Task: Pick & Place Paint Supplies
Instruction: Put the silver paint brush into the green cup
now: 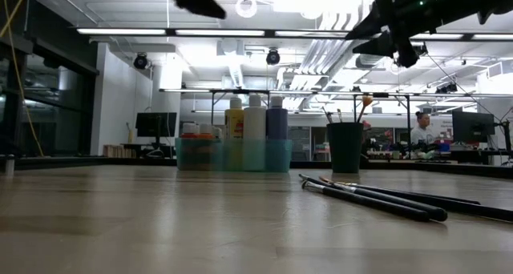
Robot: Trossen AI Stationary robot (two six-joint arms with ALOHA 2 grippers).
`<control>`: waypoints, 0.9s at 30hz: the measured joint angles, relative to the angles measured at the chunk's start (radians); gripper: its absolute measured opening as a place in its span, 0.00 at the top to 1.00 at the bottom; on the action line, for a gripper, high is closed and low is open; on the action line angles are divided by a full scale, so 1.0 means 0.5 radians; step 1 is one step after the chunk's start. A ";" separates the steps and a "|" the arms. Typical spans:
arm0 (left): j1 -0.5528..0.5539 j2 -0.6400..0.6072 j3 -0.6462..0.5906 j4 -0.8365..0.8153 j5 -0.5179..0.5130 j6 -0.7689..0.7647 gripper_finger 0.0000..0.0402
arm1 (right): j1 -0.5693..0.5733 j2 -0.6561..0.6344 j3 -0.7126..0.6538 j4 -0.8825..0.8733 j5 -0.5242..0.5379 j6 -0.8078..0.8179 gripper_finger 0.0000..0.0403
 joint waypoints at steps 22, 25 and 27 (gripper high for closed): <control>0.004 -2.228 -1.900 0.712 -0.353 -0.696 0.51 | 0.232 -0.028 0.000 -0.079 -0.290 0.033 0.55; 0.003 -2.366 -1.976 0.775 -0.354 -0.680 0.51 | 0.278 -0.028 0.000 -0.075 -0.289 0.033 0.55; 0.002 -2.356 -2.007 0.787 -0.344 -0.652 0.51 | 0.311 -0.033 0.000 -0.064 -0.289 0.033 0.55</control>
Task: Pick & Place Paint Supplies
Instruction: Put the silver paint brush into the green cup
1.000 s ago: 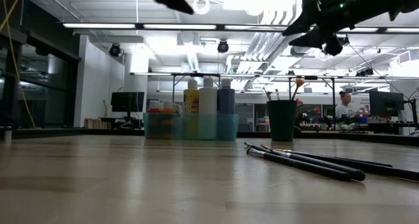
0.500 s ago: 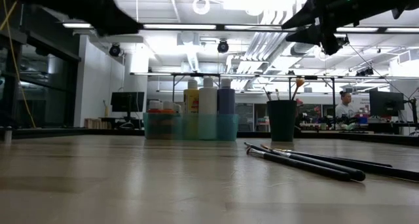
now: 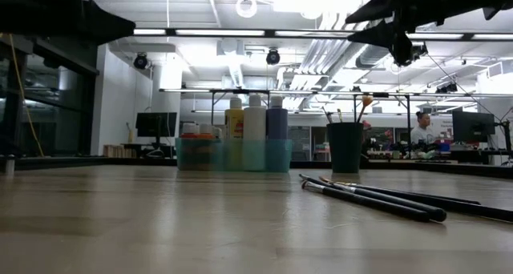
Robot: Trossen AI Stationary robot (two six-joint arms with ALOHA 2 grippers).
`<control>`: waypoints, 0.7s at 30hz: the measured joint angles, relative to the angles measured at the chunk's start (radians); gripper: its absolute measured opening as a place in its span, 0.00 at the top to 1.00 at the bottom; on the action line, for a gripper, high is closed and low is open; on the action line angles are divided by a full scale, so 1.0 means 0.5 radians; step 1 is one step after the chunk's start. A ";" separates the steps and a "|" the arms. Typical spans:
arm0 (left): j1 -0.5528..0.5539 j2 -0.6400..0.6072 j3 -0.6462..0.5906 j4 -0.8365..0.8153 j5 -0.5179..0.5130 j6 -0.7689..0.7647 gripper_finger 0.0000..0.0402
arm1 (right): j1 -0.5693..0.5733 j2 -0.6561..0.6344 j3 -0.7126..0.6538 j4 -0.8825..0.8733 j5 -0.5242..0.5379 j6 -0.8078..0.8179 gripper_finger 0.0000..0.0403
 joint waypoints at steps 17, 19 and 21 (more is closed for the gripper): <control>0.002 0.211 -0.429 0.703 -0.086 0.082 0.51 | 0.272 0.002 0.251 -0.197 0.024 0.002 0.55; 0.002 0.211 -0.429 0.702 -0.064 0.106 0.51 | 0.323 0.042 0.399 -0.386 0.074 0.003 0.55; 0.002 0.213 -0.430 0.618 -0.030 0.122 0.51 | 0.374 0.091 0.555 -0.574 0.134 0.036 0.55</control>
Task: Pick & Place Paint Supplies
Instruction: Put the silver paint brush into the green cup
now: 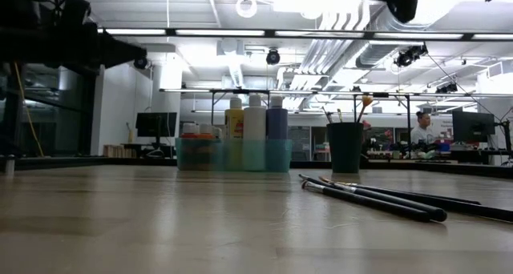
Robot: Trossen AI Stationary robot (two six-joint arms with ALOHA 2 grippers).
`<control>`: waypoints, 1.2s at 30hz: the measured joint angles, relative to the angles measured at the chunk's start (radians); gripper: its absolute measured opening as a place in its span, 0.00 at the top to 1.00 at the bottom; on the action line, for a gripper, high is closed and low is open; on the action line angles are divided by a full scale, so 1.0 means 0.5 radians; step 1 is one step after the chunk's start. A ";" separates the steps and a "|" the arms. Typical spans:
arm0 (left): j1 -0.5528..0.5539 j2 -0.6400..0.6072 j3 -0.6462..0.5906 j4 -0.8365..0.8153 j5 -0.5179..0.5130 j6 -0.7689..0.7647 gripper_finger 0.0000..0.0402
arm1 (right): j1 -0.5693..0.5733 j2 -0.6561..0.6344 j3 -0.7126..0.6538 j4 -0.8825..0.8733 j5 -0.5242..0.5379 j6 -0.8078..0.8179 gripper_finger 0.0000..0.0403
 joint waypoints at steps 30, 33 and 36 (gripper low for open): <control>0.001 0.001 -0.008 -0.316 0.080 -0.143 0.51 | -0.028 1.573 1.025 -0.988 -0.496 1.554 0.55; 0.001 0.001 -0.008 -0.348 0.080 -0.064 0.51 | -0.052 1.630 1.025 -1.026 -0.487 1.682 0.55; 0.001 0.001 -0.008 -0.358 0.080 0.003 0.51 | -0.087 1.683 1.026 -1.060 -0.494 1.734 0.55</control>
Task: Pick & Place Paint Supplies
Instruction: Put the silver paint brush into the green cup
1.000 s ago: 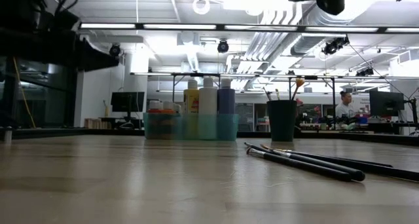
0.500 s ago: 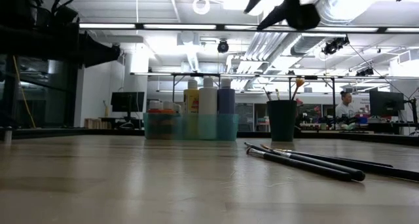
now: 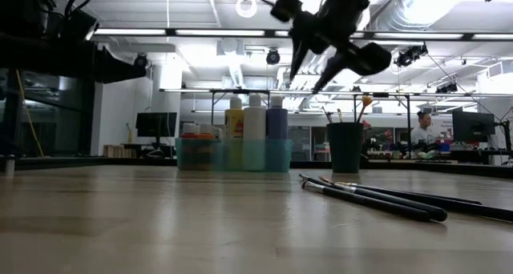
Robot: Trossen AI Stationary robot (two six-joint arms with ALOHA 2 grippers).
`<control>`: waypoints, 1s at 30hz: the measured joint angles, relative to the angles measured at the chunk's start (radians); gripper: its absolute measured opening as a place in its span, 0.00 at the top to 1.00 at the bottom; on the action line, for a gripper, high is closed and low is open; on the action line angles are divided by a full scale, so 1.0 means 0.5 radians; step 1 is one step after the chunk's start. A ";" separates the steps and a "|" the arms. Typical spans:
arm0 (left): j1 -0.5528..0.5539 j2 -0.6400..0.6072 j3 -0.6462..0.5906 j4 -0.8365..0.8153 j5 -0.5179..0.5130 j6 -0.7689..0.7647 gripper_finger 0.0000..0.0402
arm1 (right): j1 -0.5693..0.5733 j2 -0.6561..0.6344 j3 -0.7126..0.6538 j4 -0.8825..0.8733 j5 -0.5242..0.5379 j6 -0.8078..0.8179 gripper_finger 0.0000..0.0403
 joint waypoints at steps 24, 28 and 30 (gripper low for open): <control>-0.628 -0.214 0.001 -0.164 -0.085 0.073 0.51 | -0.061 0.497 -0.001 -0.012 -0.093 0.109 0.67; -0.629 -0.217 0.001 -0.163 -0.085 0.073 0.51 | -0.057 0.529 0.000 0.061 -0.092 0.112 0.67; -0.629 -0.214 0.001 -0.174 -0.085 0.073 0.51 | -0.056 0.549 0.001 0.082 -0.074 0.114 0.67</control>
